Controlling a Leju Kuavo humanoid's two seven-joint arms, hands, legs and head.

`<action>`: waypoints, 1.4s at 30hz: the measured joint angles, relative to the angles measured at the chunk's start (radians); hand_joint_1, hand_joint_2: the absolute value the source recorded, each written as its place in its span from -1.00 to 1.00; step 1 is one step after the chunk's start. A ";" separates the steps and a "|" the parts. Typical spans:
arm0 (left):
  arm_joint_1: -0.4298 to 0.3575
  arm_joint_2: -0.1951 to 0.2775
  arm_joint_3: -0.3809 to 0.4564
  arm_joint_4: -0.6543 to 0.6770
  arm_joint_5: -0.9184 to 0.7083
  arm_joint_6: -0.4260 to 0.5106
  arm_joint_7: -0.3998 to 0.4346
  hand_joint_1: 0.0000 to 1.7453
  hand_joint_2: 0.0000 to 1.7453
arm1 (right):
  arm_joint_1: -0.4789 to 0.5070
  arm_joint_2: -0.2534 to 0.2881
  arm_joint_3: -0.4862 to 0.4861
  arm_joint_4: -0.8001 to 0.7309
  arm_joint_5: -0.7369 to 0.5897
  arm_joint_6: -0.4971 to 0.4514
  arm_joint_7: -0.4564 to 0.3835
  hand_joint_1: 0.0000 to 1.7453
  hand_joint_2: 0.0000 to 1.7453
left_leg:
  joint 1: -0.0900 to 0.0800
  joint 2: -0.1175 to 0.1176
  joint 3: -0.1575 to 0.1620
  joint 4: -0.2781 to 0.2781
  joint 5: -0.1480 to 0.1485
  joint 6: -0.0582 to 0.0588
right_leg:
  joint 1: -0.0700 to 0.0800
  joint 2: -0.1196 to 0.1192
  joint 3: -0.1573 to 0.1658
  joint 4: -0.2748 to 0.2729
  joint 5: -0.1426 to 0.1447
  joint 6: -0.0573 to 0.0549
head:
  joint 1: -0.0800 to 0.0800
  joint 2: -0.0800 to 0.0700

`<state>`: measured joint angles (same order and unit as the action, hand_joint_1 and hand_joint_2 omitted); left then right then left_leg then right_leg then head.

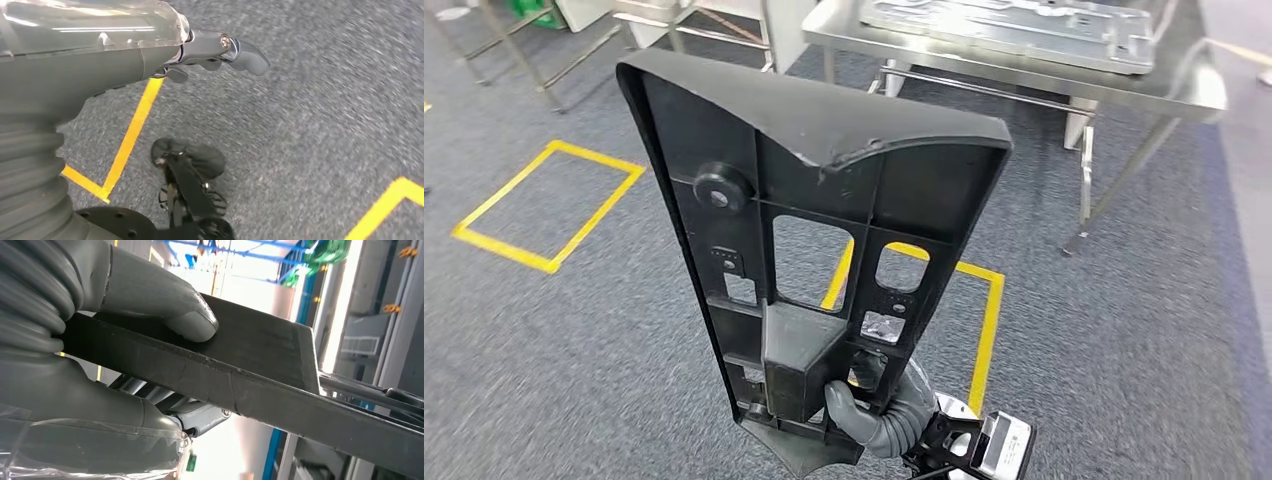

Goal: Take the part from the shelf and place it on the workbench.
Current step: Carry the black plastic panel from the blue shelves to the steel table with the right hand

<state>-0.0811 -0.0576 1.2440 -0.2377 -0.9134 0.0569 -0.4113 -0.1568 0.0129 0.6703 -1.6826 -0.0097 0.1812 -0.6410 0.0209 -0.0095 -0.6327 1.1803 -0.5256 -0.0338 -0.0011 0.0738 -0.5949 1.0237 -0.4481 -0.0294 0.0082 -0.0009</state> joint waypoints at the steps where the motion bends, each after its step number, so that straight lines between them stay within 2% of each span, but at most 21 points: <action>1: -0.001 0.000 0.000 0.000 0.000 -0.001 0.002 -1.00 1.00 | 0.000 0.000 0.000 -0.001 0.000 -0.001 0.000 0.96 1.00 | 0.001 -0.025 0.025 -0.065 0.030 0.004 | 0.000 0.011 -0.001 0.004 -0.002 0.003 | 0.000 0.000; 3: -0.001 0.000 0.000 0.000 0.000 -0.002 0.008 -1.00 1.00 | 0.001 -0.001 0.000 -0.004 -0.001 -0.004 -0.002 0.96 1.00 | 0.002 -0.065 0.055 -0.142 0.055 0.012 | -0.002 0.032 -0.009 0.010 -0.004 0.013 | 0.000 0.000; 4: -0.001 -0.001 0.000 0.000 0.001 -0.004 0.010 -1.00 1.00 | 0.003 -0.001 0.000 -0.006 -0.002 -0.005 -0.004 0.96 1.00 | 0.001 -0.070 0.058 -0.150 0.051 0.016 | -0.004 0.042 -0.013 0.011 -0.002 0.020 | 0.000 0.000; 6: -0.002 -0.004 0.000 0.000 0.003 -0.013 0.011 -1.00 1.00 | 0.007 -0.004 -0.001 -0.010 -0.004 -0.008 -0.009 0.96 1.00 | 0.002 -0.049 0.063 -0.159 0.056 0.026 | -0.007 0.055 -0.017 0.010 0.000 0.033 | 0.000 0.000; 8: -0.004 -0.007 0.001 0.000 0.008 -0.022 0.011 -1.00 1.00 | 0.008 -0.006 -0.001 -0.014 -0.005 -0.013 -0.014 0.96 1.00 | 0.006 -0.025 0.071 -0.171 0.061 0.039 | -0.003 0.016 -0.035 0.048 -0.024 0.044 | 0.006 0.000; 10: -0.003 -0.007 0.001 0.000 0.015 -0.028 0.014 -1.00 1.00 | 0.008 -0.008 -0.002 -0.016 -0.006 -0.016 -0.014 0.96 1.00 | 0.005 0.002 0.075 -0.176 0.060 0.046 | -0.005 -0.043 -0.092 0.162 -0.083 0.051 | 0.013 0.000; 12: -0.001 -0.007 0.003 0.000 0.021 -0.030 0.020 -1.00 1.00 | 0.008 -0.010 -0.002 -0.017 -0.010 -0.015 -0.013 0.96 1.00 | 0.003 0.030 0.075 -0.175 0.058 0.048 | -0.011 -0.063 -0.149 0.269 -0.119 0.058 | 0.013 0.000; 13: -0.001 -0.007 0.004 0.000 0.023 -0.030 0.024 -1.00 1.00 | 0.009 -0.011 -0.002 -0.017 -0.013 -0.013 -0.012 0.96 1.00 | 0.003 0.043 0.076 -0.175 0.056 0.047 | -0.014 -0.067 -0.155 0.277 -0.110 0.060 | 0.013 0.000; 14: -0.002 -0.008 0.006 0.000 0.025 -0.030 0.027 -1.00 1.00 | 0.009 -0.012 -0.002 -0.018 -0.016 -0.011 -0.010 0.96 1.00 | 0.003 0.054 0.078 -0.175 0.054 0.046 | -0.016 -0.071 -0.138 0.245 -0.085 0.060 | 0.014 0.000; 17: -0.005 -0.010 0.009 0.000 0.029 -0.030 0.033 -1.00 1.00 | 0.003 -0.012 -0.002 -0.025 -0.023 -0.001 -0.001 0.96 1.00 | -0.001 0.082 0.090 -0.174 0.045 0.034 | -0.010 -0.118 -0.033 0.048 -0.003 0.051 | 0.013 0.000; 19: -0.007 -0.011 0.010 0.000 0.031 -0.030 0.034 -1.00 1.00 | -0.002 -0.012 -0.002 -0.031 -0.025 0.002 0.006 0.96 1.00 | -0.006 0.097 0.095 -0.174 0.039 0.022 | -0.002 -0.131 -0.010 0.000 0.002 0.040 | 0.013 0.000; 21: -0.010 -0.011 0.011 0.000 0.031 -0.030 0.035 -1.00 1.00 | -0.003 -0.012 -0.002 -0.036 -0.027 0.003 0.010 0.96 1.00 | -0.006 0.110 0.101 -0.176 0.034 0.011 | -0.002 -0.110 -0.009 -0.003 0.005 0.029 | 0.012 0.000; 24: -0.012 -0.011 0.013 0.000 0.030 -0.033 0.037 -1.00 1.00 | -0.010 -0.012 -0.002 -0.042 -0.023 0.001 0.011 0.96 1.00 | 0.000 0.060 0.073 -0.099 -0.018 -0.001 | -0.010 -0.086 -0.001 -0.014 0.010 0.011 | 0.010 0.000; 26: -0.010 -0.011 0.015 0.000 0.028 -0.040 0.039 -1.00 1.00 | -0.014 -0.012 -0.001 -0.043 -0.008 -0.003 0.016 0.96 1.00 | 0.001 0.025 0.005 0.037 -0.079 -0.003 | -0.008 -0.073 0.000 -0.014 0.008 0.004 | 0.009 0.000; 28: -0.006 -0.011 0.017 0.000 0.027 -0.046 0.041 -1.00 1.00 | -0.014 -0.013 0.000 -0.043 0.007 -0.011 0.023 0.96 1.00 | 0.001 0.017 -0.043 0.115 -0.087 -0.004 | -0.005 -0.058 0.001 -0.012 0.004 0.001 | 0.009 0.000; 29: -0.005 -0.011 0.017 0.000 0.026 -0.048 0.041 -1.00 1.00 | -0.013 -0.013 0.000 -0.044 0.011 -0.014 0.024 0.96 1.00 | 0.001 0.017 -0.041 0.097 -0.061 -0.003 | -0.004 -0.052 0.003 -0.009 0.000 0.002 | 0.009 0.000; 31: -0.005 -0.010 0.017 0.000 0.025 -0.050 0.040 -1.00 1.00 | -0.013 -0.013 0.002 -0.047 0.016 -0.021 0.023 0.96 1.00 | 0.001 0.016 0.008 -0.026 0.013 0.003 | -0.004 -0.044 0.009 -0.003 -0.009 0.008 | 0.009 0.000; 33: -0.007 -0.010 0.017 0.000 0.023 -0.051 0.038 -1.00 1.00 | -0.013 -0.013 0.002 -0.054 0.018 -0.026 0.023 0.96 1.00 | -0.002 0.012 0.053 -0.129 0.046 0.014 | -0.002 -0.039 0.012 0.004 -0.018 0.018 | 0.009 0.000; 38: -0.006 -0.010 0.017 0.000 0.021 -0.054 0.033 -1.00 1.00 | -0.013 -0.017 0.003 -0.068 0.018 -0.035 0.022 0.96 1.00 | -0.003 0.012 0.079 -0.160 0.037 0.047 | -0.002 -0.047 0.001 0.049 -0.028 0.049 | 0.010 0.000; 40: -0.006 -0.010 0.017 0.000 0.020 -0.058 0.032 -1.00 1.00 | -0.013 -0.019 0.004 -0.074 0.018 -0.035 0.022 0.96 1.00 | -0.002 0.014 0.091 -0.162 0.030 0.055 | -0.005 -0.059 -0.054 0.147 -0.070 0.060 | 0.011 0.000; 42: -0.005 -0.008 0.017 -0.001 0.020 -0.060 0.031 -1.00 1.00 | -0.011 -0.021 0.004 -0.077 0.018 -0.035 0.021 0.96 1.00 | -0.003 0.016 0.101 -0.162 0.018 0.056 | -0.007 -0.063 -0.135 0.267 -0.109 0.065 | 0.012 0.000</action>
<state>-0.0863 -0.0656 1.2610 -0.2383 -0.8931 -0.0032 -0.3802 -0.1675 -0.0080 0.6747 -1.7594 0.0084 0.1460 -0.6195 0.0182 0.0065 -0.5314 1.0185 -0.5073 0.0226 -0.0081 0.0112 -0.7295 1.2902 -0.5574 0.0357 0.0197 -0.0008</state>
